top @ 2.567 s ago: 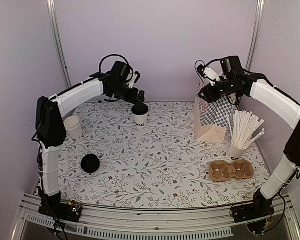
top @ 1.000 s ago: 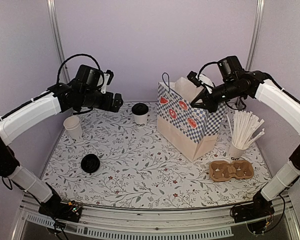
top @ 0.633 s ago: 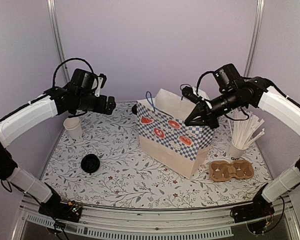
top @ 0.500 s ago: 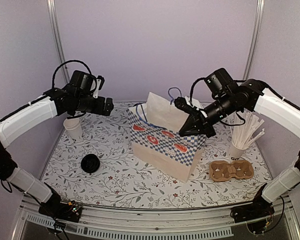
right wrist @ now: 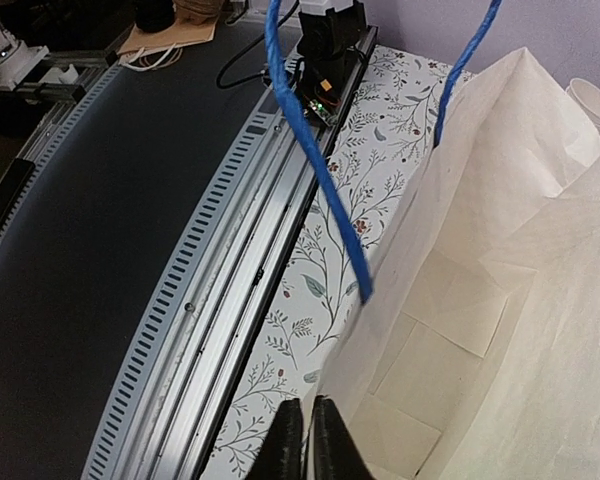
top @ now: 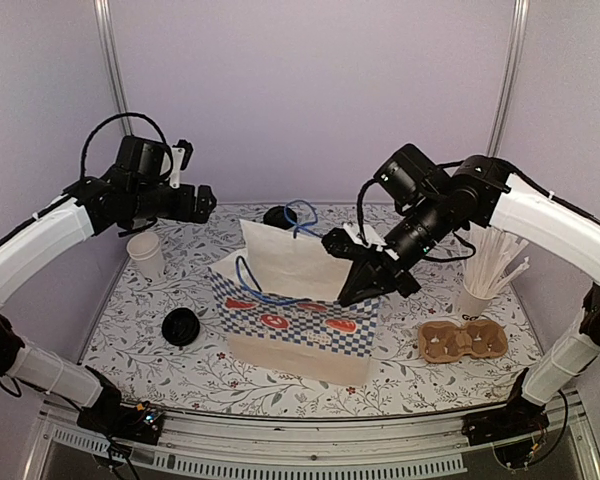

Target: Pack the takeout coffee

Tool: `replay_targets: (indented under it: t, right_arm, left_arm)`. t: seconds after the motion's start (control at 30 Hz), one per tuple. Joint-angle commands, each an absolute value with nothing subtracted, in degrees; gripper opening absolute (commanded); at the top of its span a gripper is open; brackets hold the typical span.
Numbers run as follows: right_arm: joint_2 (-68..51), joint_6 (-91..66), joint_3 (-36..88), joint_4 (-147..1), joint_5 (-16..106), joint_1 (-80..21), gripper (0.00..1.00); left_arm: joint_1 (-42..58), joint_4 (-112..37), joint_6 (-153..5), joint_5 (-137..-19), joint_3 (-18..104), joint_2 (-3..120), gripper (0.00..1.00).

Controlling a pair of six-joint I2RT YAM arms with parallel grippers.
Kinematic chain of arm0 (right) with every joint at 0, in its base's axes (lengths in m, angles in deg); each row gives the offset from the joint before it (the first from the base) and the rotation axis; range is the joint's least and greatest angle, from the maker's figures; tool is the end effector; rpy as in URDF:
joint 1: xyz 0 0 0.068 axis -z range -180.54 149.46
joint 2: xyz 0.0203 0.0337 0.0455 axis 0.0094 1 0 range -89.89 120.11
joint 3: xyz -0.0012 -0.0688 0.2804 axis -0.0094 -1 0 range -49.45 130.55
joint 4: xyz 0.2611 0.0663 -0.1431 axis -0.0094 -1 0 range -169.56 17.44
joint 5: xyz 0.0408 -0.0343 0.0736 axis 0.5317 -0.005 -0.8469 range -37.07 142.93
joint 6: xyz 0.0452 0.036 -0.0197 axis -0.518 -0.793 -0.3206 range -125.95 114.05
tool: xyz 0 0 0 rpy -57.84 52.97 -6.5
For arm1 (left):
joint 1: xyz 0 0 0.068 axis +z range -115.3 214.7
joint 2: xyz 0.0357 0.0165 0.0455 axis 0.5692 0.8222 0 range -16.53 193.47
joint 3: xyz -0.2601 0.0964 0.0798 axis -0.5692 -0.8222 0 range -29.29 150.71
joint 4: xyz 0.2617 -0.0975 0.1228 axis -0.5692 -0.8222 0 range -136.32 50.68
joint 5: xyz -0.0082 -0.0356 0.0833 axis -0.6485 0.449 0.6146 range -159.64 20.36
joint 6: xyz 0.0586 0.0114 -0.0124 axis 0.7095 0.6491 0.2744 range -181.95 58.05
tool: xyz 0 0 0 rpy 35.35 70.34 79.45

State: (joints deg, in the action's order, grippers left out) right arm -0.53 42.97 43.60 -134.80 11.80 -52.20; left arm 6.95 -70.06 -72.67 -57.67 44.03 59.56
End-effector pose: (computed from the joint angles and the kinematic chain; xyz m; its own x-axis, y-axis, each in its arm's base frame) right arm 0.1998 0.3009 0.3801 0.2582 -0.5890 -0.7658 -0.9270 -0.3742 -0.0247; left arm 0.3099 -0.1524 0.3660 -0.5364 0.0765 -0.8405 0.2061 0.9776 -0.0425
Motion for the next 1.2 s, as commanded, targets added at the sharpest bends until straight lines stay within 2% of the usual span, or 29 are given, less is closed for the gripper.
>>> replay_targets:
  t: [0.0,0.03,0.1,0.23,0.47,0.63,0.83,1.0,1.17]
  right_arm:
    - [0.66,45.69,44.77,-136.67,13.39,-52.44,0.24]
    - [0.58,45.45,44.84,-136.66,13.98,-52.4,0.33]
    - [-0.27,45.34,44.85,-136.59,14.86,-52.42,0.44]
    - [-3.22,45.47,45.01,-136.14,16.33,-52.4,0.52]
    - [-7.4,44.97,45.21,-135.28,20.14,-52.35,0.56]
    - [-9.25,44.12,44.54,-135.2,21.76,-51.32,0.56]
    - [-13.61,43.86,40.13,-134.12,20.67,-45.05,0.56]
    - [-19.47,43.75,31.69,-133.9,23.69,-40.8,0.56]
    - [-25.98,44.36,17.0,-133.7,27.32,-35.44,0.54]
  left_arm:
    - [7.45,-71.23,-72.66,-64.28,45.02,57.28,1.0]
    - [7.26,-72.46,-73.36,-66.46,45.71,56.76,1.0]
    - [6.5,-74.85,-73.95,-70.74,47.06,55.19,1.0]
    - [4.05,-80.1,-73.72,-75.96,49.31,53.22,1.0]
    - [-2.27,-88.21,-76.49,-78.46,53.73,56.79,1.0]
    - [-7.96,-91.81,-78.06,-71.92,54.63,61.4,1.0]
    - [-9.16,-93.58,-80.23,-66.9,54.41,63.7,1.0]
    - [-9.13,-98.42,-83.92,-56.76,56.99,63.22,1.0]
    - [-8.5,-98.49,-86.05,-53.94,57.03,61.42,1.0]
